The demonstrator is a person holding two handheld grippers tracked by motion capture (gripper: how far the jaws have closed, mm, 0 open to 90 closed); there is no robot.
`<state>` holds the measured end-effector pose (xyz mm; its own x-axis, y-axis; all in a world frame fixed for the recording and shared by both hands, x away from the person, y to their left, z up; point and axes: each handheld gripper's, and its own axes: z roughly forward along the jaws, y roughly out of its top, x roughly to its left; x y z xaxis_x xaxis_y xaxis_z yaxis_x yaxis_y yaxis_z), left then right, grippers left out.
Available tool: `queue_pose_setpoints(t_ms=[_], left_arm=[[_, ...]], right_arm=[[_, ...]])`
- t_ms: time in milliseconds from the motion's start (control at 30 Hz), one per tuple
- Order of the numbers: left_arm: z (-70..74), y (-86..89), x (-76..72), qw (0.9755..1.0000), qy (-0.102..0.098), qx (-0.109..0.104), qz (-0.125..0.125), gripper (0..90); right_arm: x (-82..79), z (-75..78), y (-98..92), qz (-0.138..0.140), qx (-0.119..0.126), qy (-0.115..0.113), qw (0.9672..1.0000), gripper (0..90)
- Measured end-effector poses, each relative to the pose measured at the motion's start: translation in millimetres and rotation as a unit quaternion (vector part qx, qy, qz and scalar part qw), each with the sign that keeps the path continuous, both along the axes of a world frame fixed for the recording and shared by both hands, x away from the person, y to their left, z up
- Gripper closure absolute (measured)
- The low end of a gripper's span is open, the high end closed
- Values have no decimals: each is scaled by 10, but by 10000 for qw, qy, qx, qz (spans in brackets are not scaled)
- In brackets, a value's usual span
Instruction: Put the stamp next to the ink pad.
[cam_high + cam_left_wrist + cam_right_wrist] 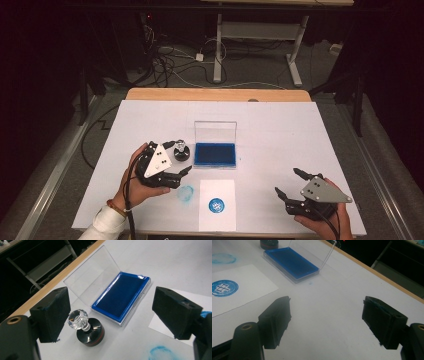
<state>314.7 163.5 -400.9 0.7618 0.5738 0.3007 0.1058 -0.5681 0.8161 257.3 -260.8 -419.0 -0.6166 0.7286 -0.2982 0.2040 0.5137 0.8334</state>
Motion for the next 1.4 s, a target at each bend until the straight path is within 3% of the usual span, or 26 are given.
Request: queue_pose_setpoints(t_ms=[433,733,1100,1400], left_arm=[[-115,109,-135,9999,-21,151,12,142],[-193,224,-197,9999,-11,143,92,141],[-315,349,-259,9991,-31,307,307,141],[-423,494,-276,9980,74,352,514,141]], right_arm=[[4,-1,-3,-81,18,-47,10000,203],[9,-3,-2,-176,7,-118,9998,182],[15,-13,8,-167,12,-80,9998,185],[21,-22,7,-170,36,-53,9998,188]])
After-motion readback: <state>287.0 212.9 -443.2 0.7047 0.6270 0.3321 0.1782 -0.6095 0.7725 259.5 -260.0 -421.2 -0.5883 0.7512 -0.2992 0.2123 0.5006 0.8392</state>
